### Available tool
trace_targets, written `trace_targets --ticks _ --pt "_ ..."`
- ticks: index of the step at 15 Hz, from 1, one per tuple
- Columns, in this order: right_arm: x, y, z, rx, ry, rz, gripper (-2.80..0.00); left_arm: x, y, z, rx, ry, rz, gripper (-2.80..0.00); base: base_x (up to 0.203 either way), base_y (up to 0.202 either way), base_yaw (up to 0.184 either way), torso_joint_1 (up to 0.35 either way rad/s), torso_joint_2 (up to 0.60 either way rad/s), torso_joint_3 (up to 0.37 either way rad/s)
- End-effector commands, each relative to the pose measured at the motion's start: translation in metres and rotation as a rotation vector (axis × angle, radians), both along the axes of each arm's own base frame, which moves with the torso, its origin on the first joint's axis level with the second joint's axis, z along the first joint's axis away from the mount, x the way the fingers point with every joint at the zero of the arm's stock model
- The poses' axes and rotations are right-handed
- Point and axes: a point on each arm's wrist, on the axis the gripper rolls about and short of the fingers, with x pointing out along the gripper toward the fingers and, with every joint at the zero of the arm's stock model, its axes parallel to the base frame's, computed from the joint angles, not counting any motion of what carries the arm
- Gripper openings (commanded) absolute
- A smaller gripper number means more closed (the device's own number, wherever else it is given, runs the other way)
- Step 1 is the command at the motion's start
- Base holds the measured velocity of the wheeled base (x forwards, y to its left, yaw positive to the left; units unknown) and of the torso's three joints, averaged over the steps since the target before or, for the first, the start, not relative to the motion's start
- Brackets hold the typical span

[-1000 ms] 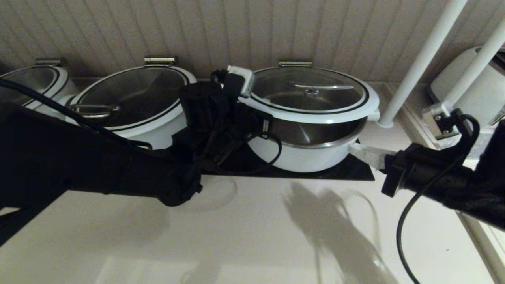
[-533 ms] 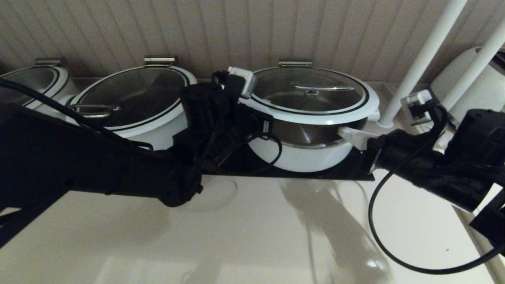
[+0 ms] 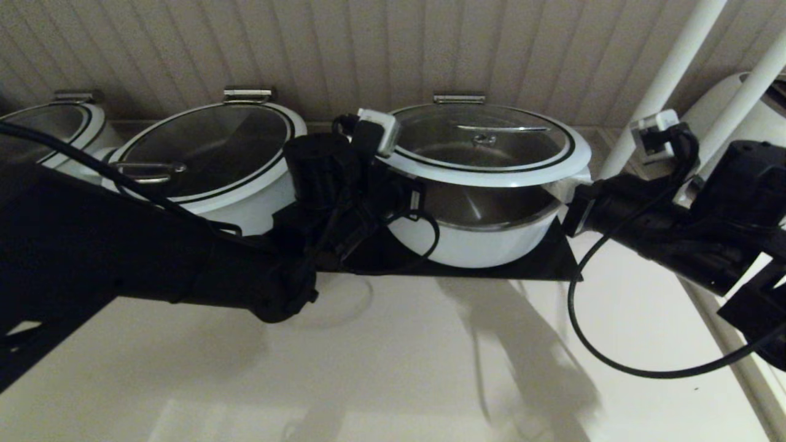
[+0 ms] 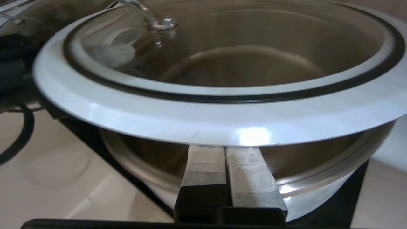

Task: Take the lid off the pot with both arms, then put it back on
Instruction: Open the pot lid completely

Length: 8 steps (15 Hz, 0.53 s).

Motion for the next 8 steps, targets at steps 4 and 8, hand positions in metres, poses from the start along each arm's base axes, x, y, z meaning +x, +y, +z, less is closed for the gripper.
trace_targets --ticks 4,8 --pt "0.003 0.000 0.007 0.009 -0.032 -0.004 -2.80 -0.001 0.000 0.001 -0.004 -0.006 0.001 -2.80 0.000 0.000 0.000 0.000 0.00 0.000" --pt "0.007 0.001 0.019 0.023 -0.074 -0.003 -2.80 -0.005 0.003 -0.002 0.009 0.006 0.001 -2.80 0.000 0.000 0.000 0.000 0.00 0.000"
